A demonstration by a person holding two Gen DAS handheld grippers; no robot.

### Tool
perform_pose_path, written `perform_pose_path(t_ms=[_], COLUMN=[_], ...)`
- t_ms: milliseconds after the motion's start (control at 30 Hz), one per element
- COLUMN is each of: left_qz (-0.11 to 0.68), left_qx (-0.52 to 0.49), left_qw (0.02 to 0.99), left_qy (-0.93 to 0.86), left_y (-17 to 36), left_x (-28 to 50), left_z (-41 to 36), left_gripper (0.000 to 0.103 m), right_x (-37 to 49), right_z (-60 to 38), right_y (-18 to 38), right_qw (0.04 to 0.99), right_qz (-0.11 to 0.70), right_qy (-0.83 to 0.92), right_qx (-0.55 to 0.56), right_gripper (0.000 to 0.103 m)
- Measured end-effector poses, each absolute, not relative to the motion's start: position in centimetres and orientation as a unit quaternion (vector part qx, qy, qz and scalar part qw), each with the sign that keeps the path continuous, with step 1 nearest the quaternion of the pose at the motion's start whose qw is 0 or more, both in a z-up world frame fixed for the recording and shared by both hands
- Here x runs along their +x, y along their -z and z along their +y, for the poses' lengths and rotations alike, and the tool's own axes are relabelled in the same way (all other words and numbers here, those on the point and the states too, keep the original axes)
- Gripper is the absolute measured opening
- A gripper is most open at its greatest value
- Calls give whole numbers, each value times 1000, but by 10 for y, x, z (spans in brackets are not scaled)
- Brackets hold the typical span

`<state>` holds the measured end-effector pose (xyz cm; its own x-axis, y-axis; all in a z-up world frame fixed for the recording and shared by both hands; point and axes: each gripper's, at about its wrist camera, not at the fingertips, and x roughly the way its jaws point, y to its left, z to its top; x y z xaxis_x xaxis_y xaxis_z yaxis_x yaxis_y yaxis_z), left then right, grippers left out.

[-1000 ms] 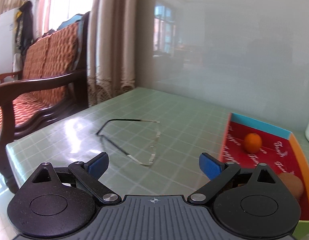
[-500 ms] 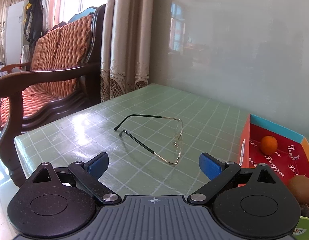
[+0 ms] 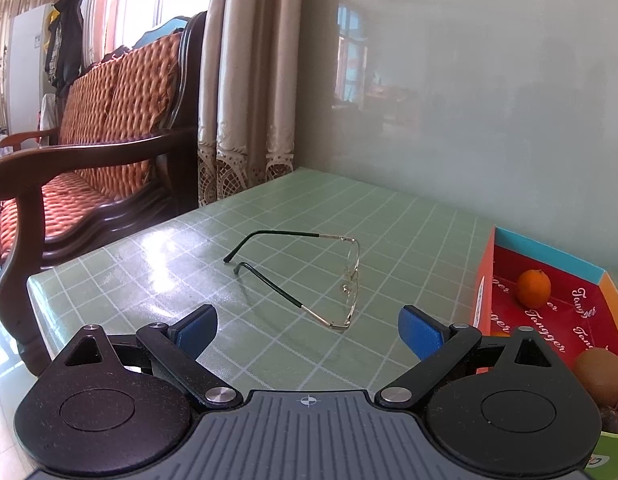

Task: Organize fruits
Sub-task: 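Carry the brown fruit into the red box and open the right gripper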

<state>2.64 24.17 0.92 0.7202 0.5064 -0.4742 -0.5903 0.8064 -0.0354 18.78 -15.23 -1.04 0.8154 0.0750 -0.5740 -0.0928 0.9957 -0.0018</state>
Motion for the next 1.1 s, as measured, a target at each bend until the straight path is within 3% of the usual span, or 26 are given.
perform_pose_path(t_ms=[1100], left_qz=[224], left_qx=[-86], left_qw=[919], left_qy=[-312], left_y=[-8], left_x=[15], left_z=[257], left_gripper=[96], right_x=[150], right_z=[-54], right_y=[-25], right_qw=[959], right_qz=[224], right_qy=[-173], right_qx=[0], right_gripper=[29])
